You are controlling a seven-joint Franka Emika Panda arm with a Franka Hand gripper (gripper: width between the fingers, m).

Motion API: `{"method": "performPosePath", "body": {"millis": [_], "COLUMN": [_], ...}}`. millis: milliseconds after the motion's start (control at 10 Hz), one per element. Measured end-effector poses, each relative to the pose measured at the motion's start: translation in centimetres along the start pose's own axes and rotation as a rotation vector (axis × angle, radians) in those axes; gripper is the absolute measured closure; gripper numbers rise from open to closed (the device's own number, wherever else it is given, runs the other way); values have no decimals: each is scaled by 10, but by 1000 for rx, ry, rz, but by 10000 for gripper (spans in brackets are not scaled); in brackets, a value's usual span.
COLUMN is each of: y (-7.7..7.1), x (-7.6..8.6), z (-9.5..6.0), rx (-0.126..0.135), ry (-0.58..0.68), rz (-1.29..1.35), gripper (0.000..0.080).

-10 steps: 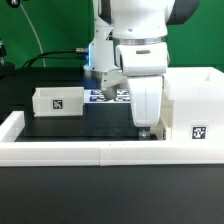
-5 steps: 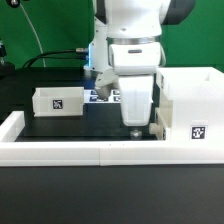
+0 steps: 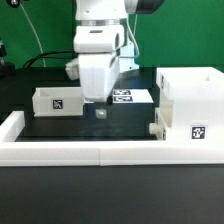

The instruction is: Assemble drawer

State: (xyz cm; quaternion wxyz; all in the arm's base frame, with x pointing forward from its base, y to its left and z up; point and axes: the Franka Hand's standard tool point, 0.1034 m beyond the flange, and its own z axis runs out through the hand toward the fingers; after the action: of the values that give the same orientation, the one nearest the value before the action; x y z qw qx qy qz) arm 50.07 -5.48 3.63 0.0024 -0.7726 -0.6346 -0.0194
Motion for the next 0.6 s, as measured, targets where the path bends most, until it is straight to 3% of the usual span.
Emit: {"method": "performPosePath", "body": {"millis": [300,400,600], "y": [-14,-17,-17], "x": [-43,-53,-50], "z": [-20,-20,-20], "rx": [-32,-29,-29], "ry": [-12,-13,-12], "rz": [35,62,75], "gripper": [150,150,150]}}
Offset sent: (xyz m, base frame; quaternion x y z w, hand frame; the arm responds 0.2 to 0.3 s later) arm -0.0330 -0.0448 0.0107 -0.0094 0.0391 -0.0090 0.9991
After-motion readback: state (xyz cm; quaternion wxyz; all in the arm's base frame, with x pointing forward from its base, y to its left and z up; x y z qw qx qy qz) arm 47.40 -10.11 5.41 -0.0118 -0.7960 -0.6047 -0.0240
